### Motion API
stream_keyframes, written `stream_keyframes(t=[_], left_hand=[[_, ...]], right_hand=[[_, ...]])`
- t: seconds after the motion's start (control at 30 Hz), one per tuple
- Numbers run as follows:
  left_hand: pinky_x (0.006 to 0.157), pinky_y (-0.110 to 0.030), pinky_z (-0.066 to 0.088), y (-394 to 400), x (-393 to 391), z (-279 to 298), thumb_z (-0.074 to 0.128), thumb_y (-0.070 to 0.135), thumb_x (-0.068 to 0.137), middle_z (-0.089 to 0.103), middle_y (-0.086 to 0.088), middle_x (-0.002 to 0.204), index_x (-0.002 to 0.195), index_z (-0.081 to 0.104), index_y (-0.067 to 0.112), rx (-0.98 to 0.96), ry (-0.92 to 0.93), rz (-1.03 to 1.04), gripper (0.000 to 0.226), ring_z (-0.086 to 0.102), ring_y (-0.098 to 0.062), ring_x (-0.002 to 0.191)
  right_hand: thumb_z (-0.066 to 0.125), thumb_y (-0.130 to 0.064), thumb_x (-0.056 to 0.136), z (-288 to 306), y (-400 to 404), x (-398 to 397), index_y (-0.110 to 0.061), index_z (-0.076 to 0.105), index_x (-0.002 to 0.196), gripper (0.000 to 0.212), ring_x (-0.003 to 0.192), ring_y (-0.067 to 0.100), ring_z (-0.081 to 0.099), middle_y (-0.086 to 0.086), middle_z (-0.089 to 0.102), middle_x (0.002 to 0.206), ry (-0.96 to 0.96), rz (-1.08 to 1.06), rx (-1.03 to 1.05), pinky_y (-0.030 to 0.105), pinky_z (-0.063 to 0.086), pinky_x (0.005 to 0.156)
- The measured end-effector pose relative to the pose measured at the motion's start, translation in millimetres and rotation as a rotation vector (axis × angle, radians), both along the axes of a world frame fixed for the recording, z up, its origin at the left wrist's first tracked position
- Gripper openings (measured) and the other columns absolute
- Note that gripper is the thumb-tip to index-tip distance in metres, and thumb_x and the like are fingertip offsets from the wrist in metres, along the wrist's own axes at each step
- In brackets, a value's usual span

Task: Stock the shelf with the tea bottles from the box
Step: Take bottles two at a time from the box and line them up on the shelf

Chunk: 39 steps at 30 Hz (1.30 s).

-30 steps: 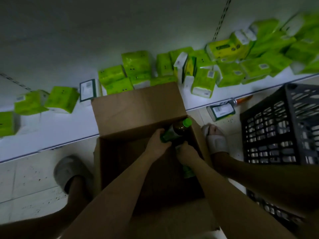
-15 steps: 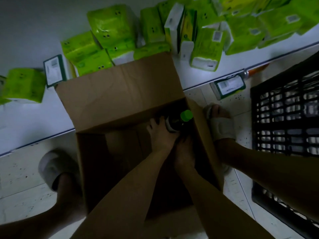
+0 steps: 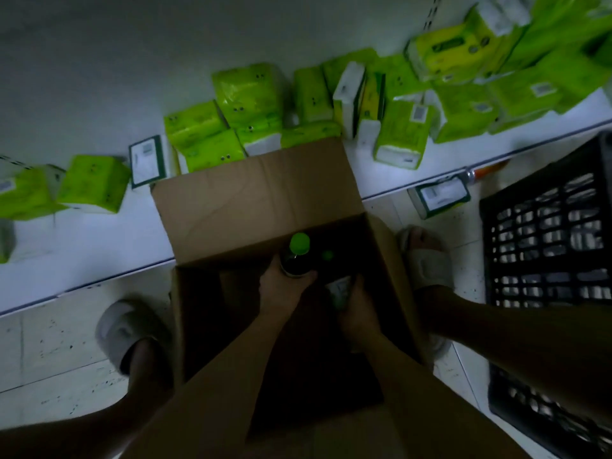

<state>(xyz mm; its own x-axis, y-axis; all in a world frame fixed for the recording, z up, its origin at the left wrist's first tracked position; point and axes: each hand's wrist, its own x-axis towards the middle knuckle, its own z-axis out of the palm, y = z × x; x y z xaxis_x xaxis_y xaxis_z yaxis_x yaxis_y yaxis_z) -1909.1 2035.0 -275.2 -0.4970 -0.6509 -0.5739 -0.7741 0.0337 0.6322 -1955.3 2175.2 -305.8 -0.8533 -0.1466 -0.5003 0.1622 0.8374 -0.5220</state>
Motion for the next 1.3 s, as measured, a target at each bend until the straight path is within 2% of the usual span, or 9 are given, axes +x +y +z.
stream_keyframes(t=[0.1,0.2,0.33,0.53,0.63,0.8,0.97,1.17,1.3], left_hand=[[0.097,-0.038,0.05,-13,19,22,0.087,0.035,0.061,0.065,-0.006,0.124,0.121,0.058,0.017,-0.013,0.041,-0.005,0.069,0.06,-0.023,0.116],[0.092,-0.028,0.046,-27,42,49,0.087,0.025,0.064,0.065,-0.003,0.123,0.123,0.058,0.017,0.005,0.1,-0.002,0.067,0.06,-0.018,0.113],[0.091,-0.024,0.042,-45,75,86,0.087,0.023,0.065,0.065,0.0,0.123,0.126,0.057,0.018,-0.027,0.233,-0.03,0.068,0.058,-0.011,0.109],[0.092,-0.034,0.052,-73,102,147,0.087,0.031,0.063,0.071,0.004,0.105,0.102,0.064,0.035,-0.113,0.372,-0.037,0.045,0.066,-0.014,0.099],[0.086,-0.029,0.051,-83,105,187,0.088,0.021,0.064,0.068,0.006,0.106,0.114,0.058,0.026,-0.155,0.481,-0.04,0.058,0.064,-0.01,0.096],[0.072,-0.016,0.054,-90,111,261,0.083,0.02,0.07,0.066,0.011,0.102,0.116,0.048,0.02,-0.243,0.661,-0.021,0.058,0.066,-0.005,0.093],[0.069,-0.012,0.054,-90,118,355,0.08,0.017,0.074,0.071,0.01,0.1,0.117,0.056,0.021,-0.348,0.873,-0.05,0.05,0.069,0.002,0.087],[0.075,-0.009,0.052,-104,118,469,0.08,0.019,0.073,0.067,0.015,0.105,0.116,0.057,0.02,-0.595,1.066,-0.056,0.049,0.066,0.007,0.091],[0.069,-0.004,0.05,-120,110,533,0.079,0.025,0.074,0.065,0.023,0.096,0.104,0.057,0.033,-0.693,1.108,-0.025,0.038,0.062,0.017,0.083]], right_hand=[[0.057,-0.02,0.091,32,-2,8,-0.015,0.03,0.143,0.059,0.124,0.03,0.052,0.012,0.051,0.138,-0.26,0.167,-0.114,0.034,0.042,0.101],[0.056,-0.027,0.092,59,-6,12,-0.019,0.04,0.138,0.05,0.121,0.026,0.054,0.007,0.055,0.134,-0.194,0.202,-0.247,0.039,0.043,0.105],[0.063,-0.02,0.089,96,-13,16,-0.017,0.044,0.133,0.048,0.113,0.022,0.059,0.004,0.06,0.125,-0.072,0.287,-0.291,0.03,0.047,0.093],[0.076,-0.014,0.075,165,-27,23,-0.021,0.036,0.141,0.077,0.114,0.021,0.057,0.002,0.059,0.124,0.026,0.326,-0.437,0.03,0.046,0.088],[0.077,-0.015,0.069,202,-36,26,-0.025,0.036,0.139,0.082,0.121,0.021,0.056,-0.002,0.058,0.127,0.13,0.336,-0.548,0.041,0.051,0.096],[0.075,0.008,0.071,272,-49,29,-0.013,0.032,0.143,0.086,0.102,-0.012,0.056,-0.009,0.055,0.119,0.27,0.385,-0.791,0.003,0.048,0.076],[0.083,-0.012,0.067,349,-58,30,-0.048,0.033,0.132,0.09,0.104,-0.014,0.056,-0.03,0.055,0.113,0.501,0.434,-0.889,0.009,0.05,0.081],[0.084,-0.012,0.069,454,-85,27,-0.035,0.032,0.141,0.092,0.103,-0.018,0.054,-0.03,0.051,0.112,0.638,0.436,-1.101,0.005,0.047,0.083],[0.084,-0.02,0.067,515,-108,17,-0.043,0.033,0.137,0.09,0.107,0.006,0.062,-0.011,0.06,0.116,0.687,0.443,-1.191,0.031,0.055,0.091]])
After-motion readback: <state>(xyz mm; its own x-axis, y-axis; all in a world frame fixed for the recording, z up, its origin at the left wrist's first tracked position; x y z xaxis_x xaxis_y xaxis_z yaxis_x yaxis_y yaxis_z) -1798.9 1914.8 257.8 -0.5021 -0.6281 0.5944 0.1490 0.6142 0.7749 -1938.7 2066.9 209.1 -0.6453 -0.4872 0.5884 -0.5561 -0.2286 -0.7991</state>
